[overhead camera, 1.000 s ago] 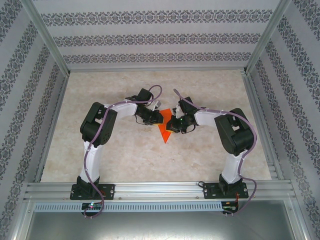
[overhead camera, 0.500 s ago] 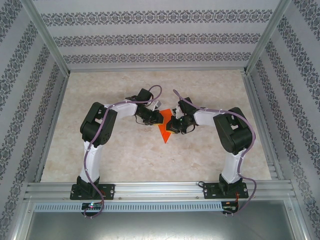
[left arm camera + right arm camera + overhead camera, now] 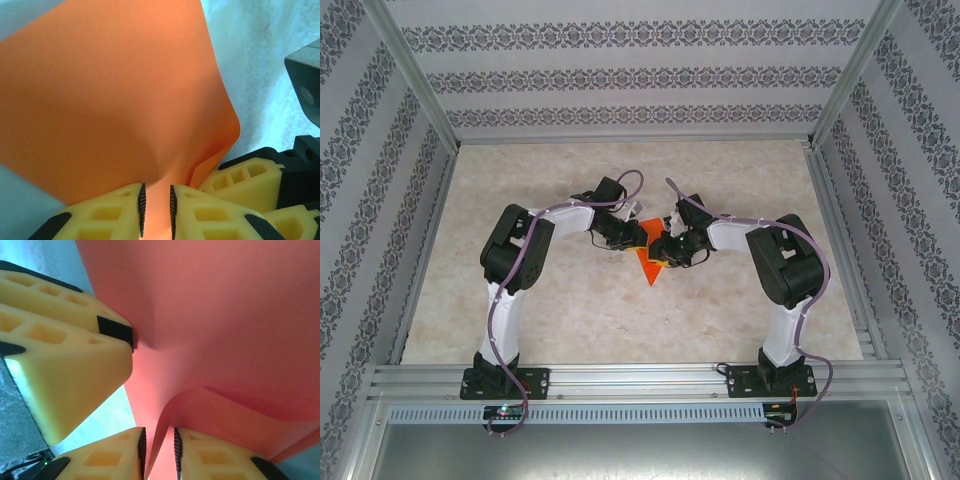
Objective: Fold a paper plane with a square sheet of paper (pick it up from the middle)
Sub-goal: Third fold the triangle at the center of the table.
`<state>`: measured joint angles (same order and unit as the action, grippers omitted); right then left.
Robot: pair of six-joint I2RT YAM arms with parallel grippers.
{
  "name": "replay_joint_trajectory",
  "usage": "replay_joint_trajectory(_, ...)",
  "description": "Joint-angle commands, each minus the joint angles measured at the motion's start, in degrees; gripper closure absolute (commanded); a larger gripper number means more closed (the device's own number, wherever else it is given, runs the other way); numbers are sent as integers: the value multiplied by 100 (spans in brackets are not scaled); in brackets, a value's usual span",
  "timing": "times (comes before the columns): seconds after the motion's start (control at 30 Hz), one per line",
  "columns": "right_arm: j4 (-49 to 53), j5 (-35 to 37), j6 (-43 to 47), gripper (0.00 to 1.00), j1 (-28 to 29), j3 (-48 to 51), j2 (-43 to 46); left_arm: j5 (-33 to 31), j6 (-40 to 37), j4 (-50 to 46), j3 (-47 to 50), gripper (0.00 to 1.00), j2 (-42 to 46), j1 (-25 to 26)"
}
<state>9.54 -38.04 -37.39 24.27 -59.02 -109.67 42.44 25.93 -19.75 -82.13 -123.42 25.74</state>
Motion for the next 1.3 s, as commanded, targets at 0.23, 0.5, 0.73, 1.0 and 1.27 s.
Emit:
replay_joint_trajectory(0.23, 57, 214, 103, 61, 80, 73, -138, 43, 96, -7, -68, 68, 214, -88)
replay_joint_trajectory(0.5, 9, 143, 152, 53, 79, 138, -81, -175, 92, -140, 65, 63, 744, -262)
replay_joint_trajectory(0.73, -73, 130, 144, 52, 78, 208, -20, -154, 119, -144, 372, 63, 1060, -251)
replay_joint_trajectory(1.0, -145, 106, 86, 65, 60, 297, 26, 34, 53, -111, 592, 74, 1057, -165)
replay_joint_trajectory(1.27, -93, 137, 104, 84, 54, 341, 24, 149, 26, -34, 597, 78, 806, -38)
